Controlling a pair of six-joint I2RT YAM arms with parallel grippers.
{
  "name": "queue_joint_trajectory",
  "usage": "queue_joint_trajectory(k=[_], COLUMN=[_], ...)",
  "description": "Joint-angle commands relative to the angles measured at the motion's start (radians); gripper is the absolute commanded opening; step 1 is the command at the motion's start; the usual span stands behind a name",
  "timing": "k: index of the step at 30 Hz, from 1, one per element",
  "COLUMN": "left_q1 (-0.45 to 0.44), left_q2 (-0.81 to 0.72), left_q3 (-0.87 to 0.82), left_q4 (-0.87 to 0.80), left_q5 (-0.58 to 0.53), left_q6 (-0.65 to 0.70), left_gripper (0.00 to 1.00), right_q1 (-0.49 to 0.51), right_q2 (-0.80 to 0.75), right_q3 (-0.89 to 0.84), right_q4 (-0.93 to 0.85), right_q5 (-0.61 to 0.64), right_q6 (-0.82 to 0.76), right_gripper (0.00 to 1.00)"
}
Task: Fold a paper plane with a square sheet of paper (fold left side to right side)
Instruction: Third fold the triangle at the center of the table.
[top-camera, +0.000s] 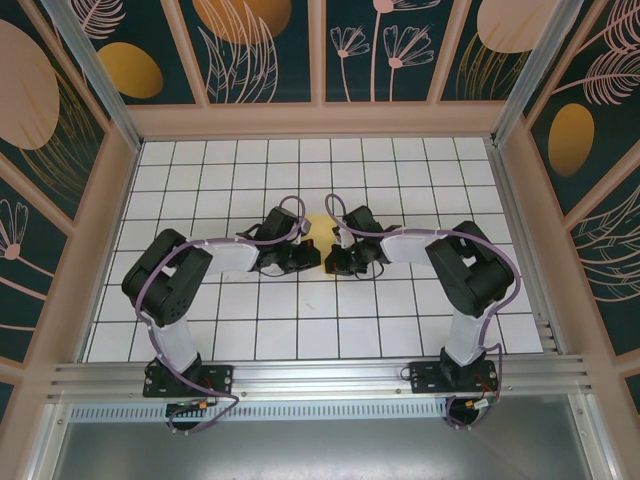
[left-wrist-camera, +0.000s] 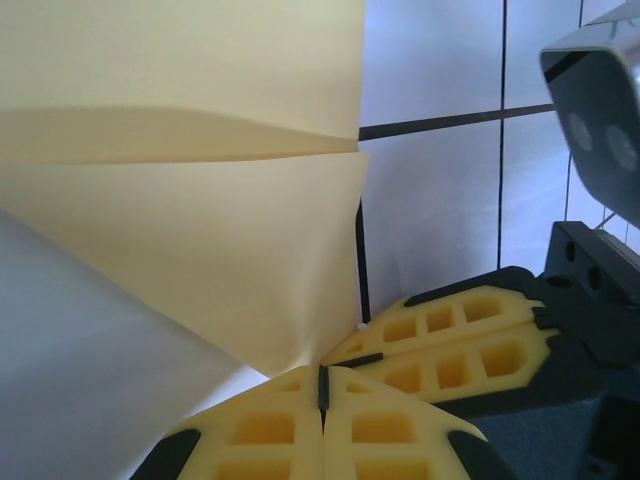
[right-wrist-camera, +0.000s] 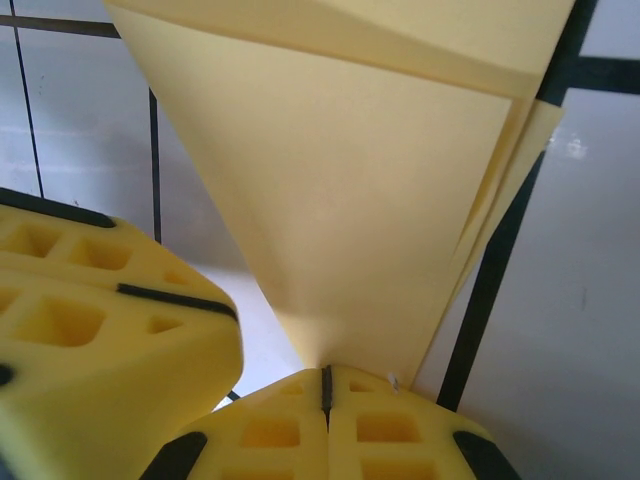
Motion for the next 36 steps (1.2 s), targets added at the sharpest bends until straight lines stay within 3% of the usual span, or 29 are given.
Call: queue_joint_trajectory(k=[1,19,36], left_q1=[0.000,0.015,0.151], left_q2=[0.038,0.102,0.137], left_q3=[0.022,0.053,0.079], left_q4=[0.021,0.005,0.028], left_q5=[0.017,-0.146,-0.188], left_q6=[-0.015,-0.050,-0.035], left_gripper=[0.06,0.05,0.05], right_q1=[0.001,0.002,0.001], right_q2=[0.068,0.072,0.079], right_q3=[-0.030,-0.045,-0.047], right_q4=[-0.124,-0.162,-0.176], right_q5=[0.106,0.157,0.164], right_q6=[0.002,-0.012,-0.016], right_gripper=[0.00,0.00,0.00])
